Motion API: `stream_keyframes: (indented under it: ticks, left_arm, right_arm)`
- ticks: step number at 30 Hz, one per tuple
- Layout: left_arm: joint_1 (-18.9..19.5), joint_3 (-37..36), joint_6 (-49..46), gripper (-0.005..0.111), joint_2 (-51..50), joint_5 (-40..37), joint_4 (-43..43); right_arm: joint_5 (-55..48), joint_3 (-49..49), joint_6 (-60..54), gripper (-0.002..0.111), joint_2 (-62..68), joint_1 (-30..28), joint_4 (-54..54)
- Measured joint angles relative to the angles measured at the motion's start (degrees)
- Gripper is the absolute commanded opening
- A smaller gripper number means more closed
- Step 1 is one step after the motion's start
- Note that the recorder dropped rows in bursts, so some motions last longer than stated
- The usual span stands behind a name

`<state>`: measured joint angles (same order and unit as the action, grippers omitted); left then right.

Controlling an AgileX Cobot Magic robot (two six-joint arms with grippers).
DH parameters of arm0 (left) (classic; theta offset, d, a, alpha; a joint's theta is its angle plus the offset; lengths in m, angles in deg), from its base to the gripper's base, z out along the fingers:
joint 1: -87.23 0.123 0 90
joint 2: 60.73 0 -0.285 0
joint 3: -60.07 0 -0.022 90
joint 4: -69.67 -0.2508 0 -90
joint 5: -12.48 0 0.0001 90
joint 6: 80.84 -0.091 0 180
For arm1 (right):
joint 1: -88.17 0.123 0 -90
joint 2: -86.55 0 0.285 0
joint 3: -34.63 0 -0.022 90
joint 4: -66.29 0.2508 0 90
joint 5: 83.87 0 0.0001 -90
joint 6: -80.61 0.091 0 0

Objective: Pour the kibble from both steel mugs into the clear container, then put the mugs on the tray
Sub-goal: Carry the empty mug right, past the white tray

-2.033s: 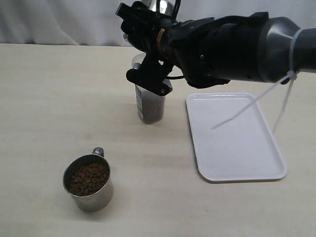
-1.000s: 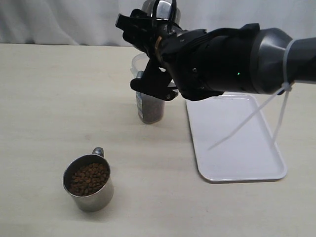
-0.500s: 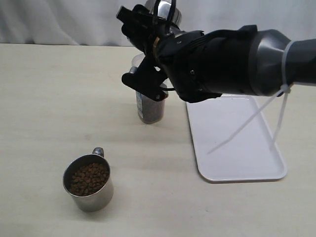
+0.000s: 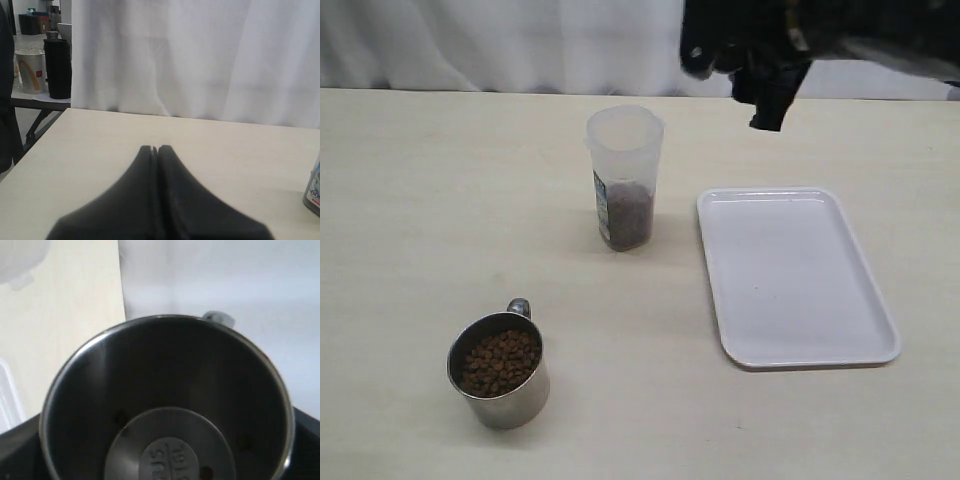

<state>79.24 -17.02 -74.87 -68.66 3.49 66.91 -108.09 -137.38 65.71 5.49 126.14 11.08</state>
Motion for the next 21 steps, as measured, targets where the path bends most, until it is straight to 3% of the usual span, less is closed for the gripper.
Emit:
stream_keyframes:
  ticks: [5, 10, 17, 21]
  left_arm:
    - [0.0, 0.0, 0.0, 0.0, 0.0, 0.0, 0.0]
    - [0.0, 0.0, 0.0, 0.0, 0.0, 0.0, 0.0]
    - [0.0, 0.0, 0.0, 0.0, 0.0, 0.0, 0.0]
    - [0.0, 0.0, 0.0, 0.0, 0.0, 0.0, 0.0]
  right_arm:
    - [10.1, 8.2, 0.0, 0.004, -6.3, -8.2, 17.1]
    - [22.0, 21.5, 0.9, 0.004, -8.1, -15.3, 27.0]
    - [45.3, 38.5, 9.7, 0.004, -8.2, -29.4, 31.5]
    - [52.9, 43.7, 12.1, 0.004, -8.3, -35.8, 31.2]
